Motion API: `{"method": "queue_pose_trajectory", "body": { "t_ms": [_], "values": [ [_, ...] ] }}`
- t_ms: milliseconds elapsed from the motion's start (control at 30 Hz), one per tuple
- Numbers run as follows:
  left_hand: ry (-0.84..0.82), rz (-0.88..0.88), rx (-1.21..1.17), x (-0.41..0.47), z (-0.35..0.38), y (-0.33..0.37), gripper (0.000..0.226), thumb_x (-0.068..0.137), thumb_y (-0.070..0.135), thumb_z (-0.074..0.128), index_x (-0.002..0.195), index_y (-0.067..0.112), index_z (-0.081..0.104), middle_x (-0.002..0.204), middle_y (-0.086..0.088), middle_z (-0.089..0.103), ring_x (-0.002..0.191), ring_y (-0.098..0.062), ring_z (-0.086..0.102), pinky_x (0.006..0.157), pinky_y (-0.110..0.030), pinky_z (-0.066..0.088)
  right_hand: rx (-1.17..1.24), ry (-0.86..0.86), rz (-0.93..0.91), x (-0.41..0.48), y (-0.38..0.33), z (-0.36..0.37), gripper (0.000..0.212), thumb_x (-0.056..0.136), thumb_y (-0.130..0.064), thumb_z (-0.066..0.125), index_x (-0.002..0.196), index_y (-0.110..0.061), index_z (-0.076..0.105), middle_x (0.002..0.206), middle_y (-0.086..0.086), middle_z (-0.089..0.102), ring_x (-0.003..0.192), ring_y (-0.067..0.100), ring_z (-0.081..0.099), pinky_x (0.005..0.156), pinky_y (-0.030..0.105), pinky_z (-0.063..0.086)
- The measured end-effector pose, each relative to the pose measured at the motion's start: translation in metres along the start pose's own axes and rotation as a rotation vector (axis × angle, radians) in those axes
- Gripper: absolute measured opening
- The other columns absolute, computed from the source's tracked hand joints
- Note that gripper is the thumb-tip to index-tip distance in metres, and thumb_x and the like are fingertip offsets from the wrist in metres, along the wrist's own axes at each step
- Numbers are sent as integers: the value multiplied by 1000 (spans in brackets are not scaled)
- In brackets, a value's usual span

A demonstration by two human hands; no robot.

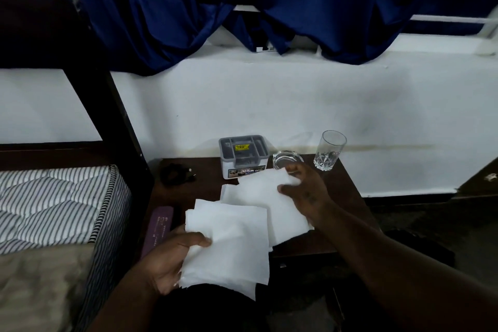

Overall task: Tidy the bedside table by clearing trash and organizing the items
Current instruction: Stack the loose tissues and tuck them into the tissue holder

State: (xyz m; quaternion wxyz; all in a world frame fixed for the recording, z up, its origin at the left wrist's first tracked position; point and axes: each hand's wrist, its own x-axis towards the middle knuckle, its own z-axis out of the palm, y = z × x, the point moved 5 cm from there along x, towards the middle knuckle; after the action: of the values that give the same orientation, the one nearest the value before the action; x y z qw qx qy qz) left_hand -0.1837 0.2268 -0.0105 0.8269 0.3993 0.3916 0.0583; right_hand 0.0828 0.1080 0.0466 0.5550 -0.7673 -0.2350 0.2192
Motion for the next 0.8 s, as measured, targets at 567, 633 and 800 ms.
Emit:
{"method": "queue_pose_trajectory", "body": {
  "t_ms": [567,633,800],
  "values": [
    [-64,77,-178,-18,7,16,44,79,-5,67,124,-4,68,126,-33,67,108,-47,69,89,-57,59,414,-162,124,-50,-124,-15,42,78,7,76,117,-3,67,95,14,78,81,27,78,60,38,62],
    [-69,75,-198,-18,8,17,46,83,2,69,128,-3,66,129,-31,66,112,-45,68,89,-53,60,393,-207,153,-62,-107,10,38,79,11,72,115,0,67,93,16,78,74,27,76,59,36,61],
    [-211,104,-326,-16,13,19,48,101,39,58,134,6,66,140,-20,64,129,-35,63,100,-49,56,302,-200,212,-81,-67,55,35,76,15,72,107,1,66,103,27,74,82,37,71,79,59,60]
  ]
}}
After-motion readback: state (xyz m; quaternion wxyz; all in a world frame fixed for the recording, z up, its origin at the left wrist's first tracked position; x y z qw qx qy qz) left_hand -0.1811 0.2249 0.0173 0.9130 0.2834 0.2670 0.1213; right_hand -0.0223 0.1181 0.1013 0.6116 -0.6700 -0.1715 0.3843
